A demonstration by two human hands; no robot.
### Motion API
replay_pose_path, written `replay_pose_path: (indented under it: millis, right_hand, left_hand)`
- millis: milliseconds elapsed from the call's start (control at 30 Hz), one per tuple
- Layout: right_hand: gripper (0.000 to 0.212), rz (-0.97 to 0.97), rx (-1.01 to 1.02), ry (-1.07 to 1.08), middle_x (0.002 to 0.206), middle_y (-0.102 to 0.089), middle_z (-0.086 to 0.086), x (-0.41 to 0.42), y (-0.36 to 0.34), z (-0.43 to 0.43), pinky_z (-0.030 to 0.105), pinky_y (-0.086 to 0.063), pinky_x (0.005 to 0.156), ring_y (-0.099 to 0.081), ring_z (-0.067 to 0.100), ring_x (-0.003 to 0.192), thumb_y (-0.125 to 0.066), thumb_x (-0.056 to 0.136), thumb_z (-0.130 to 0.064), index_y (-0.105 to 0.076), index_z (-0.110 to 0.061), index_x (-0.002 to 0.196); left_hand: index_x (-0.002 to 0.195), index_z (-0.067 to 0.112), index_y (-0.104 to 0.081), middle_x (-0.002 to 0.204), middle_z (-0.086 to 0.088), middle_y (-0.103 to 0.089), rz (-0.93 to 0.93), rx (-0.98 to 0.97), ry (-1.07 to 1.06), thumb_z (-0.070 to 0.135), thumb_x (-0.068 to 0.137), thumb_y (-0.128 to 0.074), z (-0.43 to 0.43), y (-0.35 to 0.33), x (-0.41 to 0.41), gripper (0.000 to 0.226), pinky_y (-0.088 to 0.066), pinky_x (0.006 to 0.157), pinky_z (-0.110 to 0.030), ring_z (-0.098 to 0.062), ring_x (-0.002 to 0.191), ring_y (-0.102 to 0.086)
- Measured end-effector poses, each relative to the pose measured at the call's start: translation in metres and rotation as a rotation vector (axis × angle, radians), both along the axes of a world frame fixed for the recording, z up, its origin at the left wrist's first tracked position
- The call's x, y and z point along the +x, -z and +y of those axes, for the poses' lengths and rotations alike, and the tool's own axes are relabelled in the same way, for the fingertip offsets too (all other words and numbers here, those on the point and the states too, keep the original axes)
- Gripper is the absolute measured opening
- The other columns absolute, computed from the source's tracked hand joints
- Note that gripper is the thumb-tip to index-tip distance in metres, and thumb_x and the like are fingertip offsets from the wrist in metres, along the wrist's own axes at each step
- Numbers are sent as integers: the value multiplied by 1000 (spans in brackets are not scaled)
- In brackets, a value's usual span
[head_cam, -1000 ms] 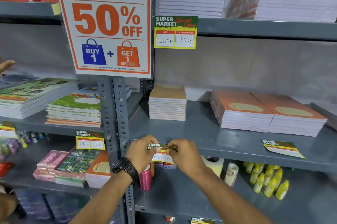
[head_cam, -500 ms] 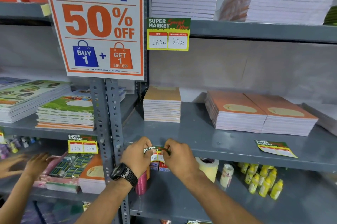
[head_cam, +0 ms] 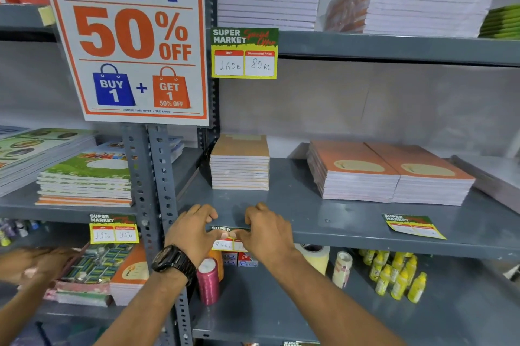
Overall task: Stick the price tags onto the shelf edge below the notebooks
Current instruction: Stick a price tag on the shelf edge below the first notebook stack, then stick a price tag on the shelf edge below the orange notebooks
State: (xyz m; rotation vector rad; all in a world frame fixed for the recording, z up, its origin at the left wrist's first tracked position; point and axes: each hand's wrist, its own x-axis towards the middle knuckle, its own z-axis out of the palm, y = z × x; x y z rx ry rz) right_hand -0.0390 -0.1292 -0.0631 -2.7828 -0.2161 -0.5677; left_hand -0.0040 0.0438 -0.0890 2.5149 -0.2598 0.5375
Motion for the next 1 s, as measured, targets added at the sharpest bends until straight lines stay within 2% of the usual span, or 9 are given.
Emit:
replay_pose_path:
  millis: [167,233,300,433,533,633,800,900,1000]
  right_hand:
    - [32,-55,-93,-59,109,-56,8,-3,9,-2,38,-43,67,-62,32,91,-57,93,-39,-54,-13,111]
    - [33,-64,-98,-76,110,-56,8,-4,10,-2,39,-45,68,-61,31,93,-58,93,-39,-53,-13,112]
    - [31,-43,-32,-107,104,-57,6,-6,8,-10,40,-49,70,-62,30,89,-62,89,-42,-57,-15,104]
    - [28,-79,214,-109,77,-56,-6,-22,1,-53,36,-51,63,-60,20,72,-69,81,-46,-58,-21,73]
    - [32,-146,330,-59,60,-49,-8,-37,-9,-107,34,-48,57,-54,15,60,-73,77,-44,-54,-22,64]
    - [33,-165,378,-8,55,-53,-6,-50,-22,-172,33,-49,56,-53,12,56,-73,77,-44,-53,-22,63]
    - [23,-179,383,71,59,-63,-2,-69,-37,-287,24,-47,58,-59,12,59,-76,77,-30,-62,-20,63]
    - [9,-40,311,81,78,-67,-2,-66,-37,-345,26,-47,70,-60,11,73,-76,75,-26,-68,-22,74]
    - [28,142,144,88,103,-68,3,-57,-33,-385,34,-49,84,-61,22,97,-74,76,-35,-70,-20,99]
  left_hand:
    - [88,32,-58,90,14,-56,-9,0,1,34,70,-78,-3,1,-3,27,-47,68,-30,-13,87,-58]
    - [89,32,-59,94,11,-58,1,1,-9,33,70,-78,-5,-1,-8,27,-50,71,-33,-15,90,-59]
    - [90,34,-59,99,7,-58,10,2,-12,33,69,-78,-11,-4,-14,29,-50,76,-36,-19,94,-58]
    - [89,38,-59,104,6,-51,-36,-95,68,34,65,-78,-44,-12,-28,31,-49,86,-39,-22,99,-53]
    - [89,39,-57,103,8,-54,-41,-150,171,38,70,-73,-91,-24,-36,25,-52,84,-40,-22,94,-56]
    - [93,37,-58,100,8,-58,-8,-124,248,37,76,-69,-144,-34,-43,20,-52,80,-38,-20,91,-60]
    - [98,29,-58,101,8,-61,117,-137,397,32,81,-68,-242,-46,-53,19,-49,83,-31,-14,93,-59]
    - [101,25,-58,105,4,-62,207,-139,453,30,82,-67,-295,-55,-52,21,-48,87,-31,-15,98,-59]
    - [110,20,-58,116,-2,-63,265,-66,478,29,83,-66,-344,-62,-46,30,-48,93,-36,-21,108,-58]
